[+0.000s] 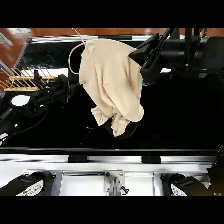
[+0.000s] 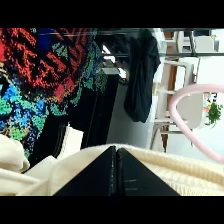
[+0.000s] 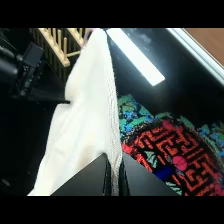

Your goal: Fold the shirts.

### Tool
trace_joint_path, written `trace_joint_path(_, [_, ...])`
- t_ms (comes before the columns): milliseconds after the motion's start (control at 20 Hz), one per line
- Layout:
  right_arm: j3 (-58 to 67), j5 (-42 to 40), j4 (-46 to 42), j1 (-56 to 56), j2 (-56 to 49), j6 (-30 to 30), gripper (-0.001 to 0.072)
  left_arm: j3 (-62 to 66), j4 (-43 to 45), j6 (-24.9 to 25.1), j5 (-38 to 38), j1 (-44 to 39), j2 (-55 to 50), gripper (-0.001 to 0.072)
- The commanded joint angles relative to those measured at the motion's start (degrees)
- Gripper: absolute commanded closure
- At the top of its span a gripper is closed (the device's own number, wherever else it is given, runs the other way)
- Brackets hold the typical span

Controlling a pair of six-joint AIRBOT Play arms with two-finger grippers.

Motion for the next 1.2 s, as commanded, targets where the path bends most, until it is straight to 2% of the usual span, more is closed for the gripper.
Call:
trace_joint_path(0, [0.0,-1.7,1.9,0.0,0.0,0.0,0.0651,0.3,-0.3,-0.2,5.6,-0.1,-0.5,0.0669])
trace_joint_path(300, [0.0,-3.1,1.4,0.0,0.0,-0.3,0.0651,2.7,-0.3,-0.1,5.9,6.2,-0.5,0.0669])
trace_joint_path(500, [0.0,-3.5,1.2,0.0,0.0,-0.5,0.0651,2.7,-0.4,0.5,6.0,6.5,-0.6,0.0669])
trace_joint_path(650, [0.0,-6.7,0.3,0.0,0.0,-0.5,0.0652,4.9,-0.4,0.6,6.1,6.5,-0.6,0.0668])
trace_joint_path(900, [0.0,-13.5,-0.4,0.0,-1.4,0.2,0.0652,16.0,-0.4,4.7,5.7,6.4,-0.5,0.0668])
trace_joint_path(1050, [0.0,-12.0,-1.1,0.0,-2.9,0.2,0.0652,24.1,-0.4,9.7,0.0,6.4,-0.3,0.0668])
trace_joint_path(1150, [0.0,-8.0,-1.1,0.0,-3.2,0.6,0.0651,27.8,-0.3,12.8,-5.4,6.4,0.2,0.0668])
